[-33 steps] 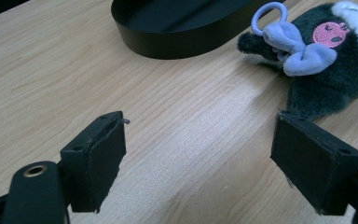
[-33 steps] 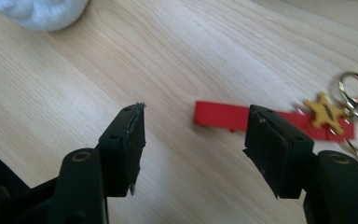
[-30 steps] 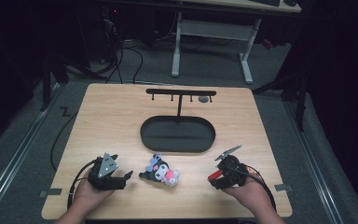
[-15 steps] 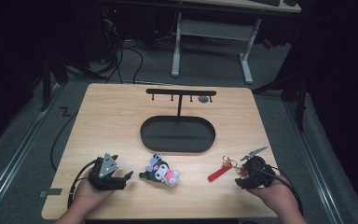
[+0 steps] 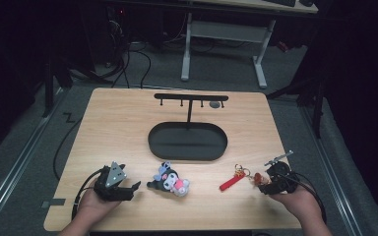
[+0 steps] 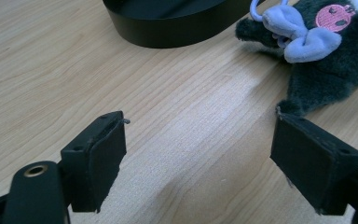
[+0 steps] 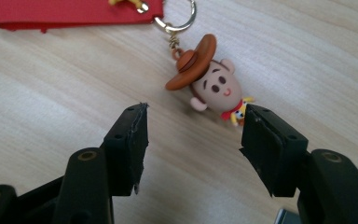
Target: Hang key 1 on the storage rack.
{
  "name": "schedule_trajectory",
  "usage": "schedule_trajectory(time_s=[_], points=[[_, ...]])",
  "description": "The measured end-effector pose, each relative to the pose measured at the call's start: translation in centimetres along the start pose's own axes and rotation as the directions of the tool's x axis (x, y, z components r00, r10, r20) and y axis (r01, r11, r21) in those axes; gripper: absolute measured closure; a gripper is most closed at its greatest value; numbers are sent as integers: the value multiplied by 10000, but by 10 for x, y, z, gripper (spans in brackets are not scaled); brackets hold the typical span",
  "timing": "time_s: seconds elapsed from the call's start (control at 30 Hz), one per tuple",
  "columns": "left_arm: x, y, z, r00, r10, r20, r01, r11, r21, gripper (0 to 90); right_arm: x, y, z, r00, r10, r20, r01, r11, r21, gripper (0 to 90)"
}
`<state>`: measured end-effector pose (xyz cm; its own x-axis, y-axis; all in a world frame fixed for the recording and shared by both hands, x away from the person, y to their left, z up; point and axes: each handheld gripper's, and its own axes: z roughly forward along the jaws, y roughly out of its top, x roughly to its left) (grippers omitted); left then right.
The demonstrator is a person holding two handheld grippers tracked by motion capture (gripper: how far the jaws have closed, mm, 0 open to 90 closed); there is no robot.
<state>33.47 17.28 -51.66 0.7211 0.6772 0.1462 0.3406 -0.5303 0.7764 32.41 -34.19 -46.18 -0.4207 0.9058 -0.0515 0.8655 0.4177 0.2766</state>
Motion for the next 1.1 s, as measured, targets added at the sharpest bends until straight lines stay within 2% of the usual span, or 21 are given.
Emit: schedule_trajectory(time_s=[0.1, 0.17, 0.23, 0.47, 0.63, 0.87, 0.9, 0.93, 1.1], points=[[-1, 0, 0, 10000, 17, 15, -17, 10000, 13, 186, 0, 4, 6, 9999, -171, 12, 171, 9998, 100, 414], [0, 0, 0, 10000, 26, 13, -26, 10000, 39, 186, 0, 6, 12, 9990, -394, 215, 382, 9977, 552, 412], [0, -1, 0, 10000, 39, 5, -39, 10000, 43, 186, -3, 7, 17, 9993, -317, 198, 299, 9962, 817, 404], [0, -1, 0, 10000, 81, 42, -81, 9999, 93, 187, -5, 9, 20, 9997, -225, 77, 220, 9981, 569, 399], [0, -1, -1, 9999, 92, 59, -92, 9999, 86, 187, -5, 14, 25, 9994, -243, 246, 230, 9983, 542, 375], [-1, -1, 0, 9999, 92, 89, -93, 9999, 130, 187, -5, 16, 26, 9983, -469, 355, 448, 9973, 578, 386], [-1, -1, 0, 9999, 98, 95, -99, 9999, 120, 187, -4, 17, 27, 9961, -671, 576, 638, 9964, 559, 384], [-1, -2, 0, 9999, 93, 93, -94, 9999, 100, 188, -3, 17, 27, 9956, -724, 596, 692, 9961, 541, 384], [0, -2, -1, 9999, 53, 87, -54, 9999, 125, 188, -4, 19, 28, 9951, -747, 652, 719, 9964, 452, 378]])
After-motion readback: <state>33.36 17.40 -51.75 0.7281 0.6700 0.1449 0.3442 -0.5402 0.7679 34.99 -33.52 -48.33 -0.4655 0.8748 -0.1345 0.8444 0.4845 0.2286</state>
